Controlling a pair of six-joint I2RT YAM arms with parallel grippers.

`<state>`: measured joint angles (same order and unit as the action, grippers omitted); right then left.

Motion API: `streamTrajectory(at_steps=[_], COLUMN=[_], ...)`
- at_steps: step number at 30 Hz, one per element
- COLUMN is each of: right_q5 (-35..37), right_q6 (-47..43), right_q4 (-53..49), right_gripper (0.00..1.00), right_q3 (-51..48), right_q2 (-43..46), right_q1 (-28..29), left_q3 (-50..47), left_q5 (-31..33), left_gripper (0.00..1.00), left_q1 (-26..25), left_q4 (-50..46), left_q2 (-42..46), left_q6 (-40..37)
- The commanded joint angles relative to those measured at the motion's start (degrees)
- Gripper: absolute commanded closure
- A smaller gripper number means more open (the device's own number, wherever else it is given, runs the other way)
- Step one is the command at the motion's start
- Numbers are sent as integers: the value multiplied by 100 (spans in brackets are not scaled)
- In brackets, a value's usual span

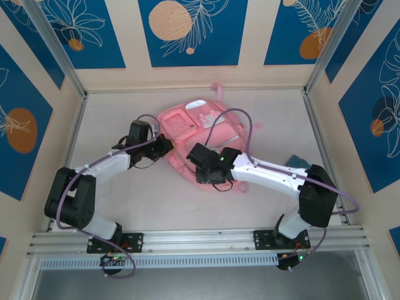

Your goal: Pack the student bag

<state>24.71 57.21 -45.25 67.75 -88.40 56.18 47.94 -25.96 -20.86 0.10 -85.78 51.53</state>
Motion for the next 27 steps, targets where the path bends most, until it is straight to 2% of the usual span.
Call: streamTrajectory(at_steps=[1,7,10,13,19,23,27], right_q5=[207,268,507,914,1282,1223,1214], right_q6=[-35,-874,-1036,-909,-44,285,362], right_q4=[-16,407,152,-395,-1233,-1284,-1204], right_gripper=[65,63,62,58,46,44,45], right_q3=[-317,-603,-392,-247,-79,266,662], right_q2=[-23,29,122,333,570,168,-480], right_q1=[-330,-1341,-1461,-1165,-97,361,490], left_q3=[-121,-312,-223,-102,4,50,57], left_q5=[-321,-195,-141,-49,-54,-23,-25], left_gripper=[98,98,97,97,97,97,96], left_q1=[-383,-985,-1216,-1314,-1332,-1330,-1328], left_q4=[-56,263,282,114,37,-36,-32], left_q2=[185,73,-72,-199,-299,-291,-282], left_q6=[-28,336,372,270,205,173,208])
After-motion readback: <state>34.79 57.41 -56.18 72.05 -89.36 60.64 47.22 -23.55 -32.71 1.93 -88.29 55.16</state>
